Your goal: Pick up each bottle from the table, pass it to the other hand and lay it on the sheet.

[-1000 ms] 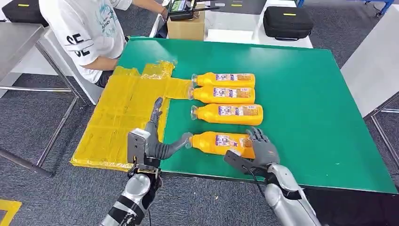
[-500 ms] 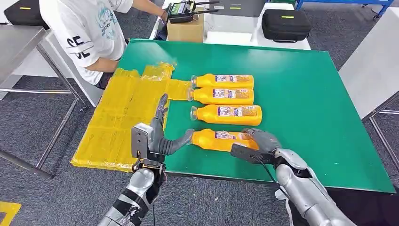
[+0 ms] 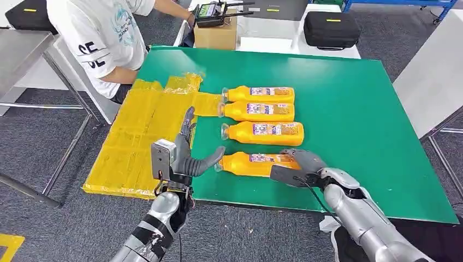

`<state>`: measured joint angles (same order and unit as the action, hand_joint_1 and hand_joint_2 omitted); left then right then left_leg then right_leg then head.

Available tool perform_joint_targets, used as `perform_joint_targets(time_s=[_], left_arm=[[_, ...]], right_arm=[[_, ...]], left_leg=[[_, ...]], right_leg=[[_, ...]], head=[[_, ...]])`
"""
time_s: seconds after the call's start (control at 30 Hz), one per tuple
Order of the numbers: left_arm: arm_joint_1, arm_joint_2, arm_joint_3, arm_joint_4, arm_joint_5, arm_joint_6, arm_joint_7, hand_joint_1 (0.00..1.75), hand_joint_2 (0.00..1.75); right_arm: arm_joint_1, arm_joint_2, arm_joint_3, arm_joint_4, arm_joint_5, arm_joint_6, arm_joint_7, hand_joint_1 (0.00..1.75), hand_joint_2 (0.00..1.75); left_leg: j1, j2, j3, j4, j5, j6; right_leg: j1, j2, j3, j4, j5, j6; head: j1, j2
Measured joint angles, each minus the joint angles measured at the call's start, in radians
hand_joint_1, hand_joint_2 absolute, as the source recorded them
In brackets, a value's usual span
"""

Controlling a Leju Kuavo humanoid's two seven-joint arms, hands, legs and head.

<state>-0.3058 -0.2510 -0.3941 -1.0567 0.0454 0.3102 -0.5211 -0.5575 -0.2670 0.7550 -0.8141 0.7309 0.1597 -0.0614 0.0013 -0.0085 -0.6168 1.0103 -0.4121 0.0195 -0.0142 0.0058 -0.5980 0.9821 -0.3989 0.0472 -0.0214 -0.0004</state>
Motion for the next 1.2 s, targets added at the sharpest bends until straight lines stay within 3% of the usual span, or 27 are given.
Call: perform_joint_targets(time_s=[0.1, 0.23, 0.4, 0.57, 1.2], left_arm=[[0.002, 0.003, 0.002, 0.002, -0.013, 0.026, 0.008, 0.00, 1.75], [0.039, 0.018, 0.022, -0.035, -0.057, 0.056, 0.029, 0.00, 1.75], [0.048, 0.027, 0.052, -0.047, -0.075, 0.088, 0.032, 0.00, 1.75], [0.042, 0.028, 0.070, -0.046, -0.070, 0.106, 0.032, 0.00, 1.75], [0.021, 0.027, 0.087, -0.042, -0.065, 0.111, 0.045, 0.00, 1.75]], right_arm=[[0.030, 0.007, 0.003, -0.015, -0.008, -0.129, 0.041, 1.75, 1.75], [0.177, 0.049, -0.070, -0.190, 0.056, -0.309, 0.171, 1.75, 1.75], [0.341, 0.148, -0.202, -0.385, -0.028, -0.482, 0.057, 1.75, 1.75], [0.433, 0.249, -0.267, -0.514, -0.105, -0.595, -0.034, 1.75, 1.75], [0.467, 0.357, -0.310, -0.582, -0.208, -0.654, -0.106, 1.75, 1.75]], left_leg=[[0.000, 0.000, 0.000, 0.000, 0.000, 0.000], [0.001, -0.003, -0.004, 0.000, 0.000, 0.000], [0.001, -0.007, -0.010, 0.000, 0.001, -0.001], [0.001, -0.006, -0.014, 0.000, 0.000, -0.001], [0.000, -0.005, -0.015, 0.000, 0.000, -0.001]], right_leg=[[0.000, 0.000, 0.001, 0.000, 0.000, 0.000], [0.001, -0.001, -0.002, 0.000, -0.001, 0.000], [0.001, -0.003, -0.008, 0.001, -0.001, 0.000], [0.000, -0.003, -0.012, 0.001, -0.001, 0.000], [0.000, -0.003, -0.013, 0.001, -0.001, 0.000]], head=[[0.000, 0.000], [0.000, 0.000], [0.000, 0.000], [0.000, 0.000], [0.000, 0.000]])
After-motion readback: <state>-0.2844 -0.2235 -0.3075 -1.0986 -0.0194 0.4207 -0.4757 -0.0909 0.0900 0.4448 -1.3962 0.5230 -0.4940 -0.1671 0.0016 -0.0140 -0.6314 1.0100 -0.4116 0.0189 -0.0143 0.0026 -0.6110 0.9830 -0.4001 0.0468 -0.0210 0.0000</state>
